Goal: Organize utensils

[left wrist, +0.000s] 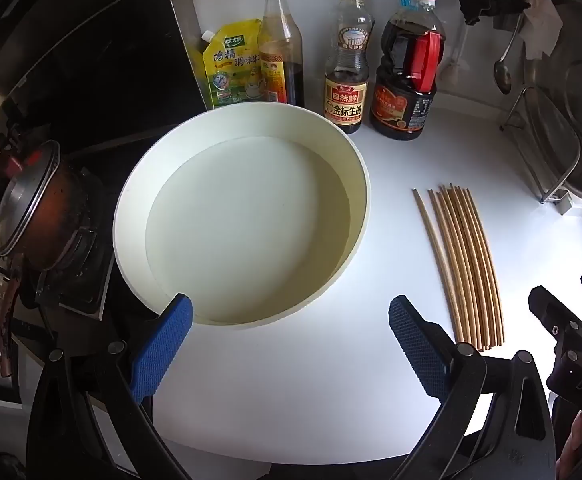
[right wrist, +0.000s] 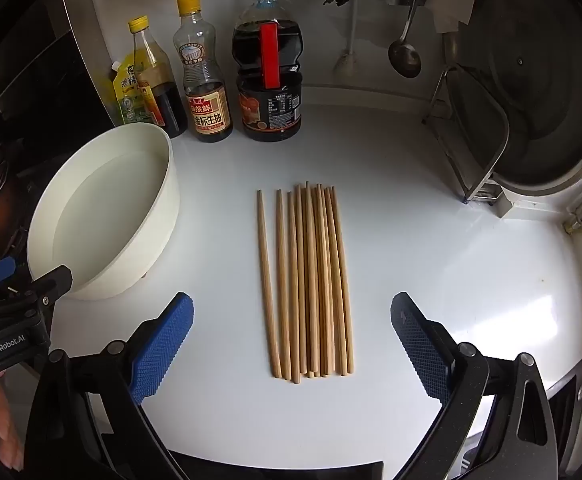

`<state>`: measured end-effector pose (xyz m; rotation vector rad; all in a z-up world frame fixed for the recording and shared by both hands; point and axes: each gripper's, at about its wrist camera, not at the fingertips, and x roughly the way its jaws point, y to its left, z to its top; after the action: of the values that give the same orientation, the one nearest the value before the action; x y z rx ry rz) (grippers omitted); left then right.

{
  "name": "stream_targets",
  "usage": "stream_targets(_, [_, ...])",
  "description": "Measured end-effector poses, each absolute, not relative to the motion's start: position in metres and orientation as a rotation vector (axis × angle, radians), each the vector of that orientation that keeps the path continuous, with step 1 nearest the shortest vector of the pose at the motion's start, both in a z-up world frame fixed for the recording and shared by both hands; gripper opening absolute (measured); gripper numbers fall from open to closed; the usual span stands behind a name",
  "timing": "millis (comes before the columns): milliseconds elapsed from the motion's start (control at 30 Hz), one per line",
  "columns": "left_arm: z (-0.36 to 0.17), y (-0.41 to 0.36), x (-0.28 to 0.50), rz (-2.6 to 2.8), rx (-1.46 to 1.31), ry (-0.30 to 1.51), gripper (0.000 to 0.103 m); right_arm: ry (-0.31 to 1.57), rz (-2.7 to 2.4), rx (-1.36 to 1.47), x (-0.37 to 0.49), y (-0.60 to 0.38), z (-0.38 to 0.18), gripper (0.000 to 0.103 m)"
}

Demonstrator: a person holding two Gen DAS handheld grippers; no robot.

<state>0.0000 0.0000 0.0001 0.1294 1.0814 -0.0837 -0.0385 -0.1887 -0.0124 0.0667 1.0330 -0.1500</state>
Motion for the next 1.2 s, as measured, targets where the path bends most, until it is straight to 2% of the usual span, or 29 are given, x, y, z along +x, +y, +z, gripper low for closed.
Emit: stream_targets(1200, [0.009,0.008,-0.002,-0.088,0.123,1.062,0.097,1.026,-0.147,0.068,-0.041,-0.183,-0.010,0.095])
